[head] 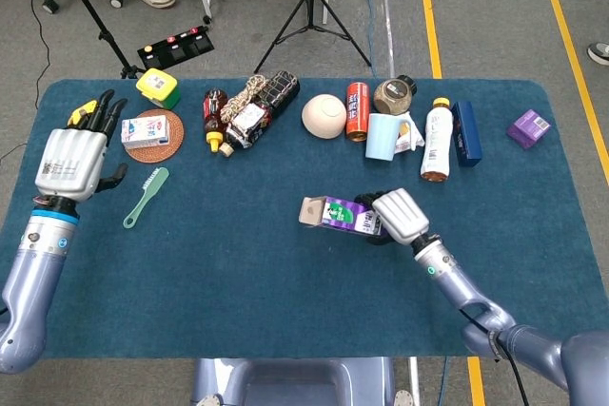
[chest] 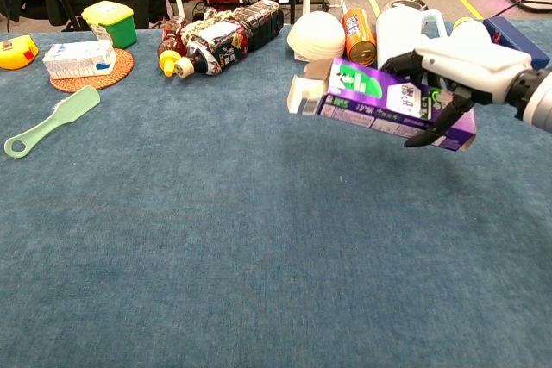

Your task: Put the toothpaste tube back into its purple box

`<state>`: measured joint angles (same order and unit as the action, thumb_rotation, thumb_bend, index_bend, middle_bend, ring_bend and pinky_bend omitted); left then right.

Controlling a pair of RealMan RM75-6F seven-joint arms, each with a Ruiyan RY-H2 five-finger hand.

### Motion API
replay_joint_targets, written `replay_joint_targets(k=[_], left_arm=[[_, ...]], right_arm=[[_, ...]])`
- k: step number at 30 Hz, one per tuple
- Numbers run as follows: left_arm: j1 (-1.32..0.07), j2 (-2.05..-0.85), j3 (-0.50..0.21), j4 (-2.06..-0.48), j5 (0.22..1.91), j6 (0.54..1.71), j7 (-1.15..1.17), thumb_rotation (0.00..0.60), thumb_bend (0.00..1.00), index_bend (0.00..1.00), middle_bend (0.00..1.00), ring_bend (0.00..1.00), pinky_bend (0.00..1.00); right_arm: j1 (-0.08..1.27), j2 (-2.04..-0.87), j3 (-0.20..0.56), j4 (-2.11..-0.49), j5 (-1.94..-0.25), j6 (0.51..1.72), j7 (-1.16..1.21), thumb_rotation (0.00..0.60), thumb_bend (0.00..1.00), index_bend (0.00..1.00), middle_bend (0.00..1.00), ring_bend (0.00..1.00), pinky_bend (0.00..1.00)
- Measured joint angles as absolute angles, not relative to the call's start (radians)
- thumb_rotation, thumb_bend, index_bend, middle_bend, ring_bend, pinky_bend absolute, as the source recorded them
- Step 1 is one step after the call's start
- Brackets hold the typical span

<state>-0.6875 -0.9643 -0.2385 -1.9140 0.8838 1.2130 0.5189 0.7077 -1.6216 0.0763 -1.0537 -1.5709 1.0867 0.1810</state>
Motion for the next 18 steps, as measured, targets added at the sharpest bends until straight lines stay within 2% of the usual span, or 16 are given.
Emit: replay_joint_targets(k=[3, 4, 6, 7, 9, 11, 13, 18], left_arm=[[-0.676, -0.974, -0.226, -1.864, 0.891, 1.183, 0.475, 0.6, 0.3, 0.0, 0.0, 0.21, 0.46], [-0.673, -0.978, -0.223, -1.851, 0.894, 1.175, 0.463, 0.6, 0.3, 0.0, 0.0, 0.21, 0.46], [-0.667, -0.988, -0.216, -1.826, 0.901, 1.158, 0.438, 0.6, 0.3, 0.0, 0.0, 0.21, 0.45], [-0.664, -0.992, -0.214, -1.817, 0.904, 1.151, 0.43, 0.6, 0.3, 0.0, 0.0, 0.21, 0.45], [-0.66, -0.999, -0.209, -1.804, 0.913, 1.14, 0.414, 0.6, 0.3, 0.0, 0.0, 0.21, 0.45], [-0.656, -1.0, -0.206, -1.799, 0.926, 1.136, 0.401, 0.6, 0.3, 0.0, 0.0, 0.21, 0.45], [-0.65, -0.999, -0.203, -1.795, 0.944, 1.134, 0.384, 0.6, 0.3, 0.0, 0.0, 0.21, 0.45], [-0.623, -0.981, -0.195, -1.799, 0.992, 1.135, 0.327, 0.6, 0.3, 0.0, 0.0, 0.17, 0.39]], right_arm=[[0.717, -1.625, 0.067, -1.061, -1.579, 1.069, 0.121, 0.6, 0.51, 0.43, 0.57, 0.56, 0.69], [0.72, -1.627, 0.065, -1.063, -1.579, 1.062, 0.102, 0.6, 0.48, 0.37, 0.55, 0.54, 0.68], [0.725, -1.635, 0.063, -1.068, -1.572, 1.041, 0.059, 0.6, 0.38, 0.22, 0.47, 0.49, 0.65], [0.727, -1.637, 0.062, -1.069, -1.567, 1.028, 0.047, 0.6, 0.29, 0.13, 0.39, 0.43, 0.62], [0.733, -1.64, 0.062, -1.072, -1.549, 0.987, 0.031, 0.6, 0.15, 0.03, 0.26, 0.32, 0.56], [0.736, -1.64, 0.066, -1.082, -1.517, 0.951, 0.009, 0.6, 0.07, 0.0, 0.15, 0.22, 0.5], [0.737, -1.635, 0.073, -1.1, -1.487, 0.934, -0.01, 0.6, 0.05, 0.0, 0.1, 0.16, 0.44], [0.731, -1.589, 0.097, -1.198, -1.446, 0.926, -0.029, 0.6, 0.05, 0.0, 0.06, 0.11, 0.35]])
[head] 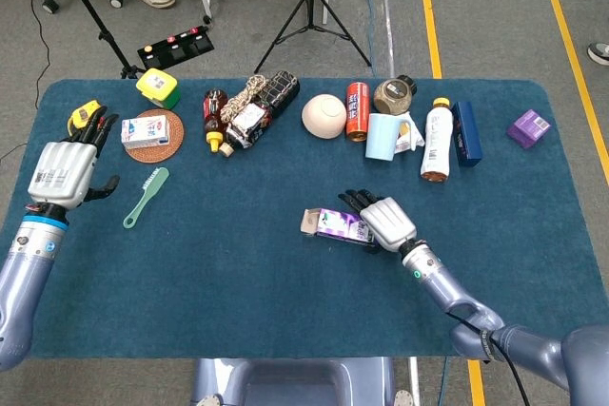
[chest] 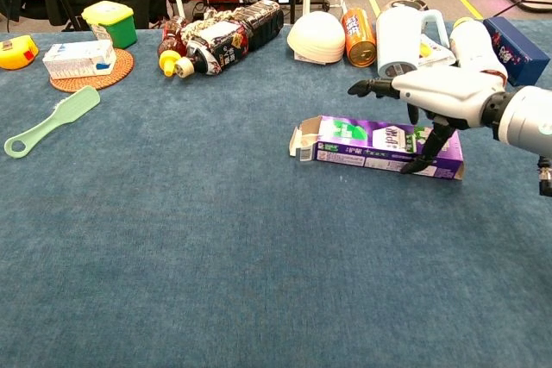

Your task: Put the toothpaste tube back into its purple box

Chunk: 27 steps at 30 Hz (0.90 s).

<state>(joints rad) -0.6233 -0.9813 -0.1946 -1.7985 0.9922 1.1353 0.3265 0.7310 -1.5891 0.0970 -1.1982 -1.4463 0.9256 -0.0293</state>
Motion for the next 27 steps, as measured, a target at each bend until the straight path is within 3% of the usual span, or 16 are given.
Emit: replay_joint_targets(k=[11, 21, 27], left_arm=[[-0.428, -0.932, -0.096, -1.743, 1.285, 1.262, 0.009, 0.6, 0.3, 0.0, 0.0, 0.07, 0.28], [-0.177, -1.033, 0.017, -1.445, 1.424, 1.494, -0.298, 0.6, 0.3, 0.0, 0.0, 0.02, 0.22], [-0.091, -1.102, 0.047, -1.392, 1.466, 1.577, -0.332, 0.6, 0.3, 0.0, 0.0, 0.0, 0.18]], right_arm=[[0.65, -1.316, 0.107, -1.474, -1.494, 1.072, 0.035, 0.6, 0.02, 0.0, 0.05, 0.08, 0.27], [0.509, -1.194, 0.082, -1.448, -1.58, 1.337, 0.092, 0.6, 0.0, 0.01, 0.02, 0.03, 0.21], [0.378, -1.171, 0.074, -1.388, -1.594, 1.535, 0.141, 0.6, 0.0, 0.03, 0.02, 0.0, 0.14]])
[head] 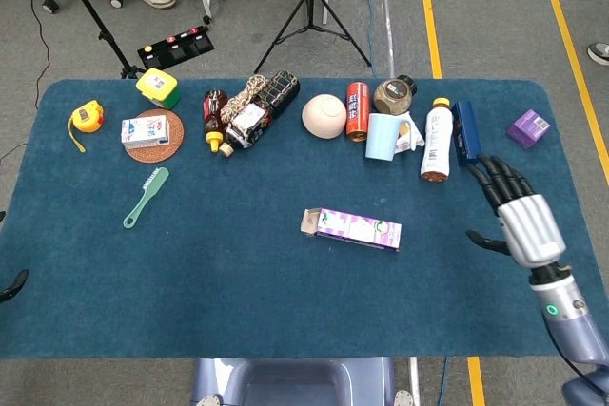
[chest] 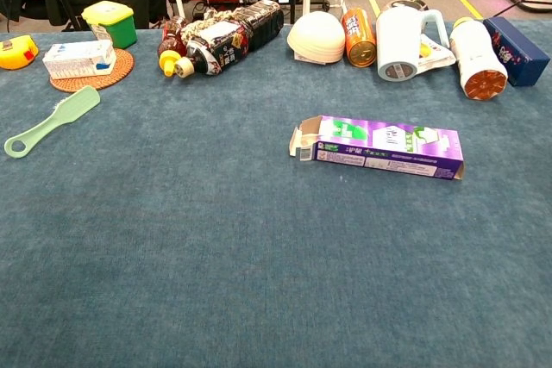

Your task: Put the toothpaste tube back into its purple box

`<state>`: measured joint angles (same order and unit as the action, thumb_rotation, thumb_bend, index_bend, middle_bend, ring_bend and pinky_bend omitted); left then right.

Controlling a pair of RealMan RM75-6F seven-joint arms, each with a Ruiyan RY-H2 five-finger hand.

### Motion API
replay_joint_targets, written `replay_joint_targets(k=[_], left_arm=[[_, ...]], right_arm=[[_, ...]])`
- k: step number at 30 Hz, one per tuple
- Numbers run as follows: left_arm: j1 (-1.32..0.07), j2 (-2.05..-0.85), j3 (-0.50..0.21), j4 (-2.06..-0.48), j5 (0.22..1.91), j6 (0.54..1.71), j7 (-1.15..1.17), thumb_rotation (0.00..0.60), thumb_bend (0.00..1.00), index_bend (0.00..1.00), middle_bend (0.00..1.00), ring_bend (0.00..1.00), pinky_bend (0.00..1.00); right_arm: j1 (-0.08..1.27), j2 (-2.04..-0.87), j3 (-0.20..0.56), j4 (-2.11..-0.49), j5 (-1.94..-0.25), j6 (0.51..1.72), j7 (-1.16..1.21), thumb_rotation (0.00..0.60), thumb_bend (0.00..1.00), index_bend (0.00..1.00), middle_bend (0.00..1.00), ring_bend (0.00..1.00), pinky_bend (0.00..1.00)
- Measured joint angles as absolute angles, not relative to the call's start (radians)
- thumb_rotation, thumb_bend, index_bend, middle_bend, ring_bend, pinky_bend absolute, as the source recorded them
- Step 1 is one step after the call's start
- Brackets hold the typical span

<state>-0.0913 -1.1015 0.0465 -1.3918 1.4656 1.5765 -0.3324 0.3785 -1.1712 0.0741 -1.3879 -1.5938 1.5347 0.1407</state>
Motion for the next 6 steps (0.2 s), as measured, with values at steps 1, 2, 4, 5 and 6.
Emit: replay_joint_targets(k=[1, 2, 4, 5, 6], left_arm=[[-0.087, -1.103, 0.048, -1.395, 1.469, 1.583, -0.325, 0.6, 0.3, 0.0, 0.0, 0.0, 0.17], [-0.082, -1.105, 0.049, -1.4, 1.474, 1.589, -0.316, 0.6, 0.3, 0.0, 0.0, 0.0, 0.16], [-0.072, -1.105, 0.055, -1.419, 1.488, 1.598, -0.302, 0.6, 0.3, 0.0, 0.0, 0.0, 0.15], [-0.069, -1.105, 0.057, -1.427, 1.495, 1.601, -0.298, 0.6, 0.3, 0.0, 0.0, 0.0, 0.15], [-0.065, -1.105, 0.061, -1.435, 1.507, 1.605, -0.292, 0.6, 0.3, 0.0, 0.0, 0.0, 0.14]], right_arm=[[0.357, -1.169, 0.071, -1.378, -1.595, 1.56, 0.145, 0.6, 0.0, 0.04, 0.02, 0.0, 0.13], [0.329, -1.165, 0.066, -1.366, -1.597, 1.59, 0.147, 0.6, 0.0, 0.04, 0.02, 0.0, 0.13], [0.293, -1.162, 0.056, -1.352, -1.599, 1.624, 0.147, 0.6, 0.0, 0.06, 0.02, 0.0, 0.12], [0.271, -1.16, 0.049, -1.345, -1.6, 1.641, 0.143, 0.6, 0.0, 0.06, 0.02, 0.0, 0.12], [0.256, -1.159, 0.044, -1.341, -1.6, 1.653, 0.138, 0.6, 0.0, 0.07, 0.02, 0.0, 0.12]])
